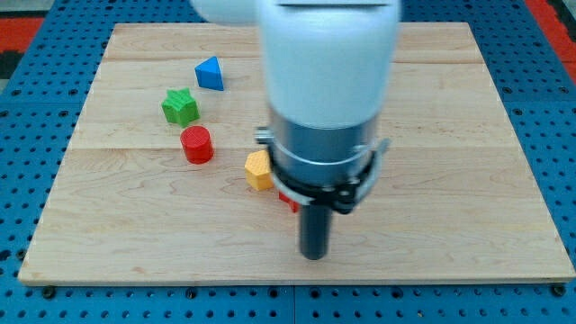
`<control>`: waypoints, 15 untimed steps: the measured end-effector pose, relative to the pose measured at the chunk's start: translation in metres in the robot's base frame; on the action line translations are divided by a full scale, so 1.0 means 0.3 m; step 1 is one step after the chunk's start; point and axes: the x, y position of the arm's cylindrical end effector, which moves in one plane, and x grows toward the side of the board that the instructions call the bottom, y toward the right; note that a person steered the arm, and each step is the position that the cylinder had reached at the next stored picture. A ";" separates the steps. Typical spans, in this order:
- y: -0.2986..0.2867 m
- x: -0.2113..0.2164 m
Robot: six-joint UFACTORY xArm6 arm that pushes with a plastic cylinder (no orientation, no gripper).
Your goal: Move your arm towards the bottom center
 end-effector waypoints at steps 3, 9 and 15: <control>0.571 0.040; 0.924 -0.006; 0.641 0.104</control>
